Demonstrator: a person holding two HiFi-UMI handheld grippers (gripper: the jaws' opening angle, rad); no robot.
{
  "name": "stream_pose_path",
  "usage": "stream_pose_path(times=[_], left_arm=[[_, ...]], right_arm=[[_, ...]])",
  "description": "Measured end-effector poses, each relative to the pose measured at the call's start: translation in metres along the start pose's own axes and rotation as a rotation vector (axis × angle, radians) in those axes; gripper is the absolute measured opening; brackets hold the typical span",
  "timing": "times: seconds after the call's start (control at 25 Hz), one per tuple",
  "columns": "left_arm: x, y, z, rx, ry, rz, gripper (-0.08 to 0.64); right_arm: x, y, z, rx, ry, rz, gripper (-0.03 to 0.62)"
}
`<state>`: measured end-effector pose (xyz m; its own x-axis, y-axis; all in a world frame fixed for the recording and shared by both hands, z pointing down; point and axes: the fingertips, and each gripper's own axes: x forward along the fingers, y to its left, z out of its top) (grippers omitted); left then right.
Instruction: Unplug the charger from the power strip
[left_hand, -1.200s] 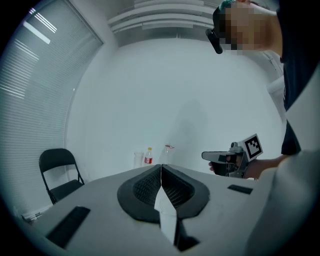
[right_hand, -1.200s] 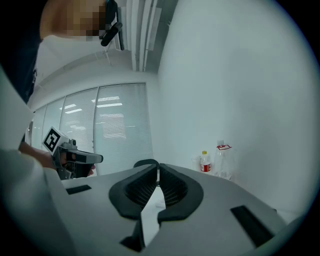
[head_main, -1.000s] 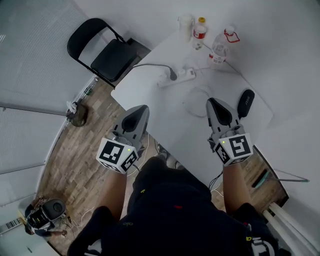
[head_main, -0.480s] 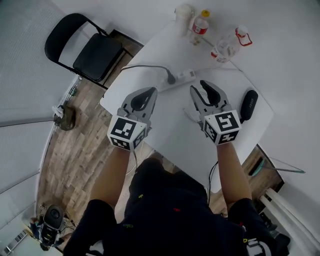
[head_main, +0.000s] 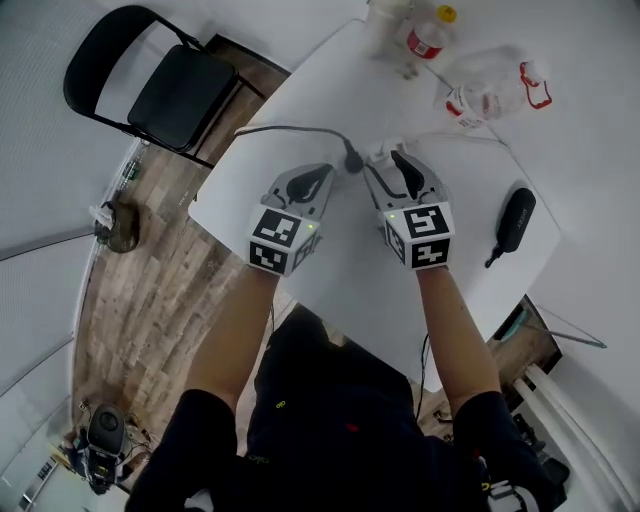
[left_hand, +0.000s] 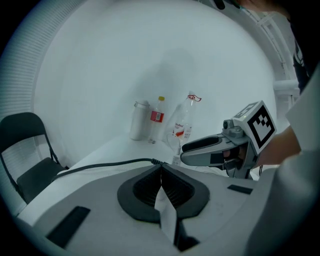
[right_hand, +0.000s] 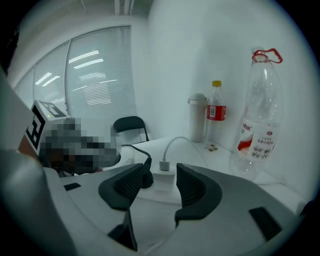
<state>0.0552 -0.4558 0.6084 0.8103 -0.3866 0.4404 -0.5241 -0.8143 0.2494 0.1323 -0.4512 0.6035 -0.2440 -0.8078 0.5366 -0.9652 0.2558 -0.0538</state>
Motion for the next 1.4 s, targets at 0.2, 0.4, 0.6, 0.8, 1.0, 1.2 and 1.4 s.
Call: stream_pose_path(times=[0.2, 0.4, 0.6, 0.8, 1.0, 1.2, 1.4], left_arm=[[0.013, 0.008, -0.012, -0.011, 0.015, -0.014, 0.023], [0.011, 0.008, -0.012, -0.024, 0.001, -0.025, 0.023], [0.012, 0.008, -0.013, -0.006, 0.007, -0.020, 0.023], [0.014, 0.008, -0.013, 0.006, 0.029, -0.016, 0.023], [0.000, 0.002, -0.005, 0.013, 0.030, 0.005, 0.023], [-0.045, -0.022, 0.040, 0.031, -0.078, 0.018, 0.023], [-0.104, -0.057, 0.090, 0.091, -0.185, 0.029, 0.023]], right_arm=[[0.018, -0.007, -0.013, 0.020, 0.022, -0.028, 0.199], [0.021, -0.008, -0.022, 0.028, 0.029, -0.045, 0.198], [0.021, -0.009, -0.023, 0.016, 0.018, -0.062, 0.158], [0.009, -0.013, -0.002, 0.021, -0.059, -0.081, 0.155], [-0.034, -0.012, 0.042, 0.023, -0.165, -0.102, 0.155], [-0.095, -0.011, 0.066, 0.044, -0.252, -0.114, 0.155], [-0.159, -0.013, 0.084, 0.063, -0.312, -0.135, 0.155]])
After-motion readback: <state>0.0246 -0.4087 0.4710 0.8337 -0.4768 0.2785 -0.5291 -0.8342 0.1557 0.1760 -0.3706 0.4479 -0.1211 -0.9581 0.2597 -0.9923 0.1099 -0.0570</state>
